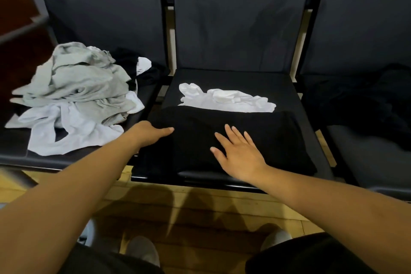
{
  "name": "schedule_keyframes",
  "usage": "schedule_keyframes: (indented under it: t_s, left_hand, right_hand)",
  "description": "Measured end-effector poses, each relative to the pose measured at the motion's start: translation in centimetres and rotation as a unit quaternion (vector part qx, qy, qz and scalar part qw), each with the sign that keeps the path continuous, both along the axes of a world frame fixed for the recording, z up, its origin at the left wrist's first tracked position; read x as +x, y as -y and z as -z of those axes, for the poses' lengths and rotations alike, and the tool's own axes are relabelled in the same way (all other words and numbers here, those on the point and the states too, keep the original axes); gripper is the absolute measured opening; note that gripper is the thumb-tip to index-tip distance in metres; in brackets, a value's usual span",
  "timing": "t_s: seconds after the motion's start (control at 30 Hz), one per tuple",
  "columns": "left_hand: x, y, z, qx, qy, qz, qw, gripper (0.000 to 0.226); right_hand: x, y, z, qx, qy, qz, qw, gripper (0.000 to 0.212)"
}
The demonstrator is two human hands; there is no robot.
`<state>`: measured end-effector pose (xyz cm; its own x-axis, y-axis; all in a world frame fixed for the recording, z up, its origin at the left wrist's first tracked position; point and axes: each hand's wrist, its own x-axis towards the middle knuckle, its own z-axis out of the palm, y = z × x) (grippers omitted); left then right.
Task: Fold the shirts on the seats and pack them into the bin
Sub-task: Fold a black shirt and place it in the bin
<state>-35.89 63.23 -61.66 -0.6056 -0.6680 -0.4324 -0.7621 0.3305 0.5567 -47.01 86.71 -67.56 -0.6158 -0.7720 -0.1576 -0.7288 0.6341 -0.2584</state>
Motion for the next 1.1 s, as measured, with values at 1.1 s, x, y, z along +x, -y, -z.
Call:
schedule_keyframes:
  t_s: [1.1]
  left_hand:
    - [-8.4,-14.0,-4.5,-0.149,-0.171,0.271,0.936,0.014]
  right_hand:
    - [-5.7,-4.4,-4.7,-0.373,0.587,0.313,0.647,0.067]
